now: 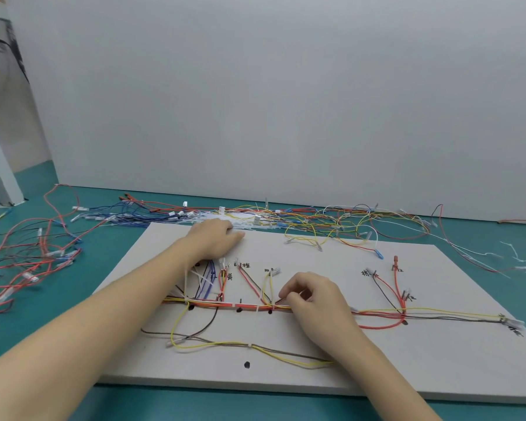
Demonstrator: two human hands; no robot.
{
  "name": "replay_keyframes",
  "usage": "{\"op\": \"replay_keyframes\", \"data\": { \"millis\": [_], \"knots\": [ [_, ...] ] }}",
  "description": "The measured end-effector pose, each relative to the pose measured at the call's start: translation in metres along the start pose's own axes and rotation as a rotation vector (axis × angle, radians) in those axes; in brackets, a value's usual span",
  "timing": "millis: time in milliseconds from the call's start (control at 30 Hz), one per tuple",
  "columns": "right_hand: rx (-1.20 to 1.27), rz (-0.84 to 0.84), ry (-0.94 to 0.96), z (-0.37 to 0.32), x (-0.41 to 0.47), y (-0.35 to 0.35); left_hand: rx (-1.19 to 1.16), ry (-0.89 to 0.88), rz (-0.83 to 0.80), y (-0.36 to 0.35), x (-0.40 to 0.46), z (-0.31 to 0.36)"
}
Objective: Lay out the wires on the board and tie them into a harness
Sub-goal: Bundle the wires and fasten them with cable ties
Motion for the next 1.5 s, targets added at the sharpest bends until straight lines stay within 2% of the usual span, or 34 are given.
{"op": "replay_keyframes", "data": {
  "millis": [267,1500],
  "knots": [
    [-0.018,-0.028,-0.003,-0.001,0.000,0.000,0.099,0.130,-0.050,-0.010,0.020,-0.002],
    [-0.046,-0.056,-0.024,-0.003,-0.001,0.000,0.130,0.111,-0.061,-0.014,0.019,-0.001]
  ]
}}
Point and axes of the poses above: each hand's wrist, its own x-axis towards the middle knuckle, its own y-axis out of the back of the hand, z = x × y, the point moved 5 cm from there along x, towards the middle knuckle, and after that the axes turned 1 degree about x, right-handed, at the moved point
